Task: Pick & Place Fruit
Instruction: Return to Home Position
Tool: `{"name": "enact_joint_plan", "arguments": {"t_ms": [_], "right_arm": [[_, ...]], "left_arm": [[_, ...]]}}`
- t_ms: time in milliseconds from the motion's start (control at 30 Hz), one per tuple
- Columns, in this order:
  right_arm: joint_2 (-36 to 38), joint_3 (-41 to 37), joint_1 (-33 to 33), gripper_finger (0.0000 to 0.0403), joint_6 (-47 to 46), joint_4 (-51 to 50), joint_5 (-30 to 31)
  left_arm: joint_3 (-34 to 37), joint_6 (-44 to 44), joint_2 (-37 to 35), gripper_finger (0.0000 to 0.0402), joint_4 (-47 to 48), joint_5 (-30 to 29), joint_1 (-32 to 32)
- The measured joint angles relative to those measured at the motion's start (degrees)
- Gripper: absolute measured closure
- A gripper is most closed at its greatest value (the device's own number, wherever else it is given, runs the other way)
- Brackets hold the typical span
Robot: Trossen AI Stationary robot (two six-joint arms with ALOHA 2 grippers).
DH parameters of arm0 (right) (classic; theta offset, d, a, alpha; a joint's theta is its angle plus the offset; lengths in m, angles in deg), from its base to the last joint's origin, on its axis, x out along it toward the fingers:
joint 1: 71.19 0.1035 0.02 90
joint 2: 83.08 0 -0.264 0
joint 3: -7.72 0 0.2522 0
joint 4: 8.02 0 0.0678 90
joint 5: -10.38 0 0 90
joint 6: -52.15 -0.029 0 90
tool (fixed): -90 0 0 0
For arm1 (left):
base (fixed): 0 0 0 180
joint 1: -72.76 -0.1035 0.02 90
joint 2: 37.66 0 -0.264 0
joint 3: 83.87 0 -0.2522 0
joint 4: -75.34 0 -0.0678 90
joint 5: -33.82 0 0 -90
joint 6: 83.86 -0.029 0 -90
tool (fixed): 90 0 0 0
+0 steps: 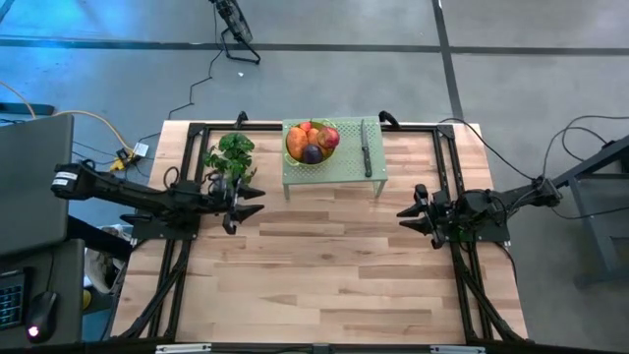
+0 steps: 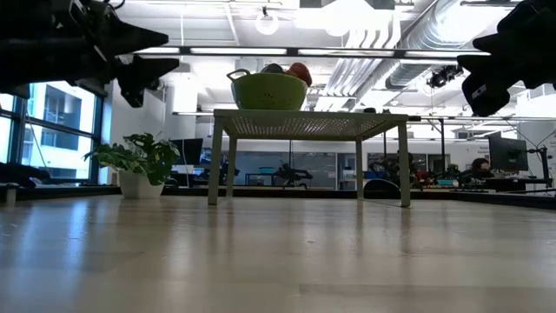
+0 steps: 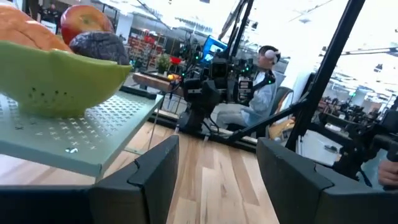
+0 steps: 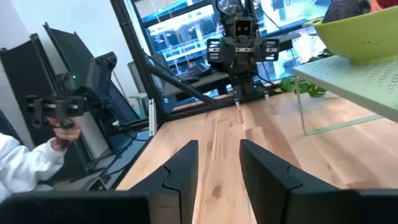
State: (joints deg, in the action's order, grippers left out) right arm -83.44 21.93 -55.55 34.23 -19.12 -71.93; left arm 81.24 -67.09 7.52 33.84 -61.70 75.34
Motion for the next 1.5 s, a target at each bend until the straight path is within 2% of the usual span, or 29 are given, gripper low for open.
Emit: {"name": "enact_joint_plan", "arguments": {"t_ms": [233,533,633,867,1067,1500], "right_arm": [[0.0,0.0,0.0,0.0292,0.2,0.0,-0.3],[0.0,-0.1,0.0,0.0292,1.7,-0.2,-0.4],[0.0,-0.1,0.0,0.0292,1.5,-0.2,-0.4],[0.0,-0.1,0.0,0.0292,1.3,-0.2,0.6],[0.0,-0.1,0.0,0.0292,1.6,-0.2,0.9],[0.0,-0.1,0.0,0.0292,1.7,-0.2,0.8]], "left_arm": [[0.0,-1.6,-13.3,0.019,11.4,-0.2,0.0],[-0.5,-1.5,-30.0,0.019,38.3,-0.2,0.0],[-2.1,-1.6,-34.3,0.019,49.2,-0.2,0.0],[-3.5,-3.6,-41.5,0.019,61.1,-0.8,0.0],[-3.9,-3.0,-43.2,0.019,65.1,-2.8,0.0],[-3.4,-3.0,-43.2,0.019,62.7,-3.1,0.1]]}}
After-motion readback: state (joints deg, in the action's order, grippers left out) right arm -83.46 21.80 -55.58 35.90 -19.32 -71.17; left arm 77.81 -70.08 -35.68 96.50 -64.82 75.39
